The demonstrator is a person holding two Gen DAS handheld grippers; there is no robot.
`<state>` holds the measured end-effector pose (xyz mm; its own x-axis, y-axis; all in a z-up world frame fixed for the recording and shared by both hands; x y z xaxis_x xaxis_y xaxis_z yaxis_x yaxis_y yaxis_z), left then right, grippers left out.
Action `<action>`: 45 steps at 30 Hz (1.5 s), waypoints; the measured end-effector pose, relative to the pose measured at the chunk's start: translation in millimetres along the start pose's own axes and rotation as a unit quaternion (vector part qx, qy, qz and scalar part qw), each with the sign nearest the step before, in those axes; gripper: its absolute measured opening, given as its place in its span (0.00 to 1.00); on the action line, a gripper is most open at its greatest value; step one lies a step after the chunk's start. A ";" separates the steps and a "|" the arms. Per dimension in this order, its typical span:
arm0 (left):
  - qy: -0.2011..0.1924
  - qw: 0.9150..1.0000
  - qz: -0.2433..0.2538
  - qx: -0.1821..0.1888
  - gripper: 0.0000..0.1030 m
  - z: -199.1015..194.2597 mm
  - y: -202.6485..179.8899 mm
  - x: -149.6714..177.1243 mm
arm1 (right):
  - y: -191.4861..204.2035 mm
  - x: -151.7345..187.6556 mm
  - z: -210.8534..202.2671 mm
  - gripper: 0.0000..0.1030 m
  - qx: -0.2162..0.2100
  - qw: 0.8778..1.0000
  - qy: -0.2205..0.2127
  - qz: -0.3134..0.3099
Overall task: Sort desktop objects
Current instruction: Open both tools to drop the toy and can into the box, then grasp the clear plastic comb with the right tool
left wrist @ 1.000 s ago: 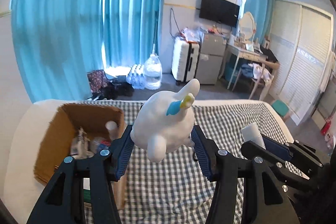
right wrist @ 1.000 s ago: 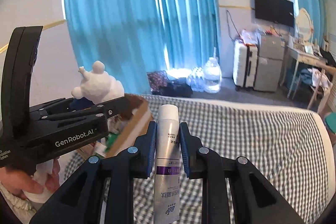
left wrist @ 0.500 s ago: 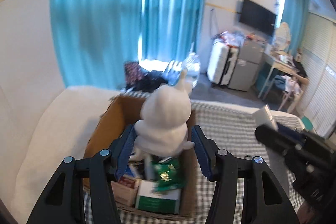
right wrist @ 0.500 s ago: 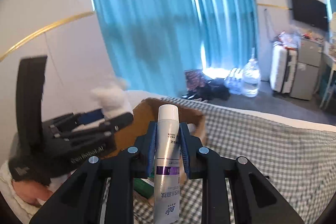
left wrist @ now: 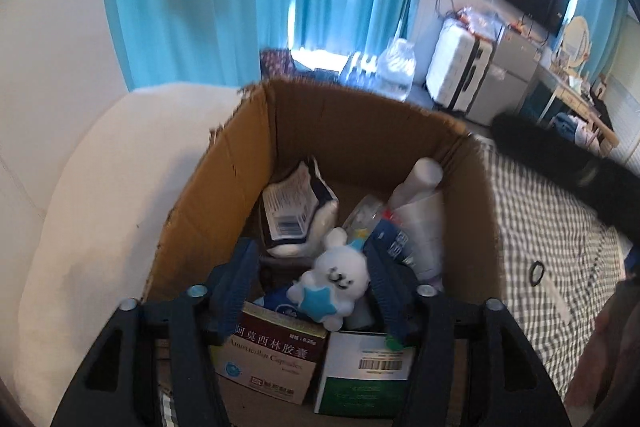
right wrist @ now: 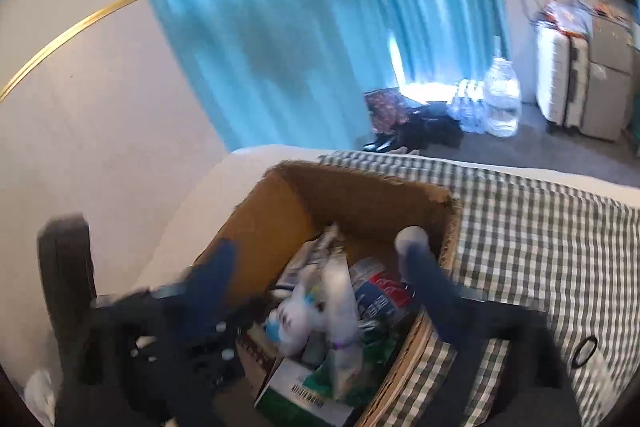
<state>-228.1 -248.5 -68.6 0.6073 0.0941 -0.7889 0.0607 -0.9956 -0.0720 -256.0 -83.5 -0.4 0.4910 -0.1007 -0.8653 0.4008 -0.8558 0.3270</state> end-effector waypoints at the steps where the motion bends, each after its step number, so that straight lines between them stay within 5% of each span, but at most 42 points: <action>1: 0.002 1.000 0.001 -0.004 0.74 1.7 -0.1 2.0 | -4.6 -2.2 -2.1 0.88 0.001 1.000 -0.007 0.003; 5: 0.002 1.000 -0.009 -0.020 0.90 0.5 -3.7 4.5 | -17.3 -5.3 -13.3 0.89 0.024 1.000 -0.011 -0.002; 10: -0.002 1.000 0.000 -0.017 0.93 -19.7 -31.3 1.8 | -43.7 -10.3 -62.0 0.89 0.065 0.997 -0.045 -0.007; 22: -0.053 0.994 0.061 0.074 1.00 -83.7 -179.1 21.2 | -159.5 -6.7 -234.0 0.89 0.220 0.963 -0.147 -0.041; 26: -0.032 0.994 0.077 0.070 1.00 -74.3 -224.9 46.8 | -190.8 26.2 -249.5 0.87 0.265 0.956 -0.098 -0.084; 32: 0.000 0.993 0.101 0.063 1.00 -44.6 -284.0 86.0 | -232.1 88.3 -232.4 0.86 0.269 0.955 -0.021 -0.120; 39: 0.051 0.990 0.129 0.027 1.00 3.8 -304.6 120.5 | -281.1 144.6 -163.1 0.57 0.211 0.968 0.084 -0.108; 45: 0.076 0.989 0.129 0.017 1.00 41.4 -306.3 121.6 | -298.4 157.4 -126.0 0.56 0.191 0.968 0.117 -0.109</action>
<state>-205.6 67.7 -167.7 0.7115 -0.1661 -0.6828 -0.1371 -0.9858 0.0969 -200.8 219.9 -186.3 0.6067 0.1842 -0.7733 0.2225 -0.9733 -0.0572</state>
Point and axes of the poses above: each gripper's, at about its wrist camera, not at the fingertips, and z roughly the way its jaws point, y to its left, x to its underside, the point moved 1 cm from there along z, roughly the way its jaws point, and after that the axes turned 14 degrees about -y, right-handed, at the moved point
